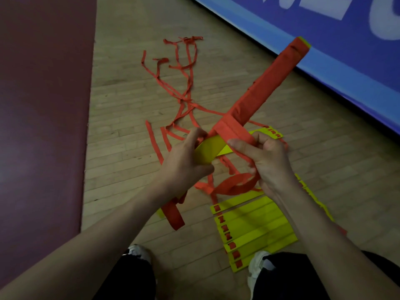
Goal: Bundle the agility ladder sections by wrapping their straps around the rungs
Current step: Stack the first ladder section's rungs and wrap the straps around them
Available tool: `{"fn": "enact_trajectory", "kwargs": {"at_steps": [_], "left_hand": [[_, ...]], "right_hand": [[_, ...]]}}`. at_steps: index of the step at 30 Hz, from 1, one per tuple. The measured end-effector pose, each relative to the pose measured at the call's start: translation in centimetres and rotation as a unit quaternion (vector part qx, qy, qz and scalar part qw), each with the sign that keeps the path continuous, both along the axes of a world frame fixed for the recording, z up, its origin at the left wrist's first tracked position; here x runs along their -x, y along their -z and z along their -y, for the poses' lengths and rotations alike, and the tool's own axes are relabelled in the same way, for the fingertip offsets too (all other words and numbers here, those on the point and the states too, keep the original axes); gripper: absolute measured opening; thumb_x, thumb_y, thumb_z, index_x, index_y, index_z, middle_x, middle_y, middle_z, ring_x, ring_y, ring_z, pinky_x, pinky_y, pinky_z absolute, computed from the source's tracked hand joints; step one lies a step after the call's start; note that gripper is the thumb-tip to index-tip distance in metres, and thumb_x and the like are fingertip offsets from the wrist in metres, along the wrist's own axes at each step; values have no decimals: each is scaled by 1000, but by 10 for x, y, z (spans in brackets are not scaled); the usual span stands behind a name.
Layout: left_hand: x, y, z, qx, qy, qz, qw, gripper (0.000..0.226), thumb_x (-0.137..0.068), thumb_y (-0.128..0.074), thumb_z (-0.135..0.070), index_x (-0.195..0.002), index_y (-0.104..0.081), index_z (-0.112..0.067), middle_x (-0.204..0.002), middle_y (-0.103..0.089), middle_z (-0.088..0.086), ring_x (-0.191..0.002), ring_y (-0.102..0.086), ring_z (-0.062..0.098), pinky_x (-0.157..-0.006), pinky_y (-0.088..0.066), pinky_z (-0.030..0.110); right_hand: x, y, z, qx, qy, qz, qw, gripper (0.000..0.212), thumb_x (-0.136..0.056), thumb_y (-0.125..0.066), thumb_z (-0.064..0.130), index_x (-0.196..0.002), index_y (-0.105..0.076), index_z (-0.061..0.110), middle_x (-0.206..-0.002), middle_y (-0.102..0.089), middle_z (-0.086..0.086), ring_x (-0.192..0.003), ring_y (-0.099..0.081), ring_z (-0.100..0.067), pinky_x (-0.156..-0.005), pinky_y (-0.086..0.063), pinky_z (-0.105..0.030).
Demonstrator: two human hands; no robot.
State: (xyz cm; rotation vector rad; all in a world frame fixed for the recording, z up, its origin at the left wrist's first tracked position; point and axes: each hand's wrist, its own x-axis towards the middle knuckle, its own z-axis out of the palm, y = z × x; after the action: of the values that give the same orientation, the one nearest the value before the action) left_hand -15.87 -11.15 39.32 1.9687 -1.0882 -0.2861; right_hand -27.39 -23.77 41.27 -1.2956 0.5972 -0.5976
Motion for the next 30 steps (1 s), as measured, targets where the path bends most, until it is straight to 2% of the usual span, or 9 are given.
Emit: {"fn": "enact_trajectory", "kwargs": {"at_steps": [3, 7, 11, 15, 19, 22, 26, 28, 30], "left_hand": [[5, -8, 3, 31, -4, -90, 995, 56, -68, -78, -10, -113, -47, -23, -95, -56, -5, -58, -60, 18, -53, -55, 39], [8, -13, 4, 85, 7, -237, 968, 50, -63, -79, -5, -96, -51, -29, -92, -60, 0, -57, -59, 15, -51, -52, 33], [8, -21, -1, 128, 100, -378, 911, 45, -60, -71, 2, -99, -53, -11, -81, -61, 10, -52, -55, 18, -46, -45, 25], [12, -23, -2, 140, 191, -472, 849, 45, -57, -65, 7, -98, -55, -11, -83, -62, 13, -41, -50, 17, -40, -40, 18], [15, -15, 1, 128, 230, -545, 796, 48, -57, -63, -8, -103, -50, -9, -87, -64, 13, -41, -48, 16, -39, -38, 16], [13, -11, 2, 85, 226, -519, 820, 56, -63, -63, -16, -115, -49, -3, -97, -65, 11, -53, -52, 17, -43, -41, 20], [8, -10, 2, 27, 201, -433, 878, 23, -87, -62, -22, -110, -63, -17, -96, -69, 3, -73, -64, 18, -64, -55, 29], [8, -9, 4, 30, 178, -398, 899, 24, -87, -57, -27, -110, -64, -22, -92, -71, 0, -77, -68, 17, -73, -55, 30], [12, -5, 5, 32, 145, -298, 943, 26, -87, -53, -36, -109, -63, -26, -90, -71, -4, -80, -70, 15, -75, -56, 31]], "right_hand": [[0, -1, -3, -9, 12, 5, 1000, 31, -62, -81, 16, -62, -49, 20, -42, -44, 9, -30, -30, -1, -29, -21, -14], [0, -2, -1, -34, 4, 3, 999, 39, -51, -79, 33, -72, -50, 17, -42, -43, 10, -29, -24, -3, -31, -14, -12], [1, -3, 0, -71, -28, 38, 996, 40, -53, -77, 32, -83, -55, 17, -52, -43, 7, -28, -25, -1, -32, -13, -10], [7, -10, 1, -87, -102, 78, 988, 31, -62, -72, 25, -86, -58, 12, -44, -40, 10, -25, -25, 1, -30, -12, -10], [10, -13, 0, 8, -78, 40, 996, 19, -65, -79, 22, -77, -64, 17, -43, -40, 9, -29, -26, -3, -32, -13, -13], [12, -13, -4, 52, -23, 22, 998, 25, -59, -82, 30, -66, -61, 19, -41, -38, 11, -32, -28, -2, -30, -20, -15], [10, -11, -4, 99, 52, 1, 994, 23, -62, -78, 34, -66, -63, 18, -44, -53, 14, -40, -45, 2, -42, -33, -13], [10, -8, -3, 114, 87, -15, 990, 32, -55, -79, 45, -67, -67, 18, -48, -57, 14, -45, -46, 2, -46, -36, -16], [9, -5, -2, 118, 116, -25, 986, 25, -61, -81, 39, -67, -67, 19, -45, -55, 16, -42, -44, 2, -44, -34, -12]]}}
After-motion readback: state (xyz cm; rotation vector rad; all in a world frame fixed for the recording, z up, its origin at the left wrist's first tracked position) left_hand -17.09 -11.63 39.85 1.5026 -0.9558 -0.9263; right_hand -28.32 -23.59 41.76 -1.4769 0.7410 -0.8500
